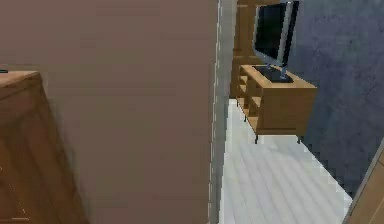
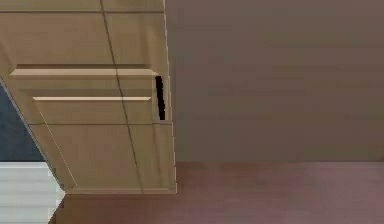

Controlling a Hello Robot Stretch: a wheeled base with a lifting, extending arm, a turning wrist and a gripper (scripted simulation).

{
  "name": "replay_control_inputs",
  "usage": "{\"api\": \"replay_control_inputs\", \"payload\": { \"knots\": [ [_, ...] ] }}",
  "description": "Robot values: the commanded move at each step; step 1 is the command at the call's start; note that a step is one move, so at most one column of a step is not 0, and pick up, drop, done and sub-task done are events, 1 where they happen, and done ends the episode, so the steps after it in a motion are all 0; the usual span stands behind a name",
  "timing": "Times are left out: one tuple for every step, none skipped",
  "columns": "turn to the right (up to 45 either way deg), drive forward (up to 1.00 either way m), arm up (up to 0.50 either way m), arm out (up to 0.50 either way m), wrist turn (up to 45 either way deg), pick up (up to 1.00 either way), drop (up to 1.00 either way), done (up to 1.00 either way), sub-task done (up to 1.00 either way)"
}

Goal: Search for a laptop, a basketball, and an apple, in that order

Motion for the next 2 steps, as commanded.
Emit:
{"api": "replay_control_inputs", "payload": {
  "knots": [
    [24.0, 0.0, 0.0, 0.0, 0.0, 0.0, 0.0, 0.0, 0.0],
    [0.0, 0.65, 0.0, 0.0, 0.0, 0.0, 0.0, 0.0, 0.0]
  ]
}}
